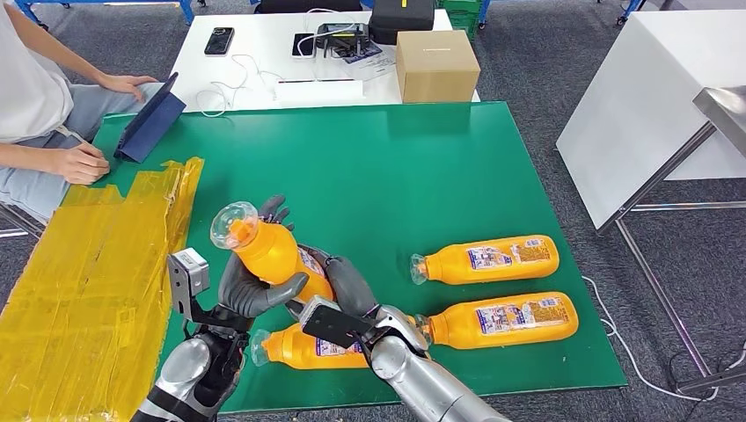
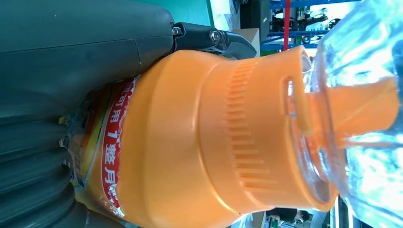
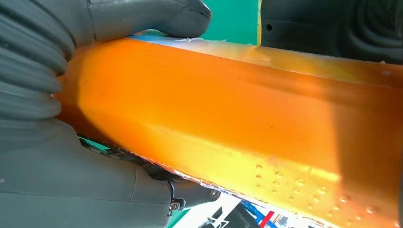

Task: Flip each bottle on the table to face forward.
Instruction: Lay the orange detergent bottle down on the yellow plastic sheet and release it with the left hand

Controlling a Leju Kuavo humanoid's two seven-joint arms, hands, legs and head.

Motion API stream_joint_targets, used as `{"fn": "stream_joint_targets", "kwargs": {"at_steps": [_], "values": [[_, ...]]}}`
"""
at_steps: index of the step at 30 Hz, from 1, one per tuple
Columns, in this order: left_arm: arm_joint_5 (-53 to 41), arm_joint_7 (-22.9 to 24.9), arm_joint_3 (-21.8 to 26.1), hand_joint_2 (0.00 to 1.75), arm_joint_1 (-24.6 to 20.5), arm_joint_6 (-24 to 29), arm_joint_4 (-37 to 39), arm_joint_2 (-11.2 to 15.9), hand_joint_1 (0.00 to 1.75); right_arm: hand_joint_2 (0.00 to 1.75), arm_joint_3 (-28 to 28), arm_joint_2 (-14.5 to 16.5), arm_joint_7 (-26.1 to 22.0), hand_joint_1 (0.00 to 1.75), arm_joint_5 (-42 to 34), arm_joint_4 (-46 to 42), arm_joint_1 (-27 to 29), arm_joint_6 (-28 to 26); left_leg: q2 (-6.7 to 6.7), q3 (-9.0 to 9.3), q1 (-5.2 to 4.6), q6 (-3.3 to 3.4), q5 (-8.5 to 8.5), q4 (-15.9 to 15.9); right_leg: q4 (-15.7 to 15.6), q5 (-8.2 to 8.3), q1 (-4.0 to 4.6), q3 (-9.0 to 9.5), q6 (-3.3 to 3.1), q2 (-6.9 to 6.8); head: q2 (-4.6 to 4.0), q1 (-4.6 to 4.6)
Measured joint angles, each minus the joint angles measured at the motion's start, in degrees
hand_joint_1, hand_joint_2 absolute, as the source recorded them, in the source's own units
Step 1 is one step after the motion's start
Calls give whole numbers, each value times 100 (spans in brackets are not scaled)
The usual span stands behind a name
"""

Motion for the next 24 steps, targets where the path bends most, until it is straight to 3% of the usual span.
{"fn": "stream_joint_targets", "kwargs": {"at_steps": [4, 8, 9, 24], "values": [[0, -3, 0, 175, 0, 4, 0, -1, 5, 175, 0, 1, 0, 175, -2, 8, 0, 1, 0, 0, 0, 0, 0, 0, 0, 0, 0, 0, 0, 0, 0, 0], [5, -15, 1, 175, 0, 26, -1, -2, 169, 175, 0, 2, 0, 175, -13, 16, 0, 2, 0, 0, 0, 0, 0, 0, 0, 0, 0, 0, 0, 0, 0, 0], [7, -15, 1, 175, 0, 27, -2, -2, 175, 175, 0, 2, 0, 175, -15, 18, 0, 2, 0, 0, 0, 0, 0, 0, 0, 0, 0, 0, 0, 0, 0, 0], [0, -68, -4, 175, -5, 58, -2, -4, 175, 175, -2, 17, -56, 175, -96, 17, 27, -6, 0, 0, 0, 0, 0, 0, 0, 0, 0, 0, 0, 0, 0, 0]]}}
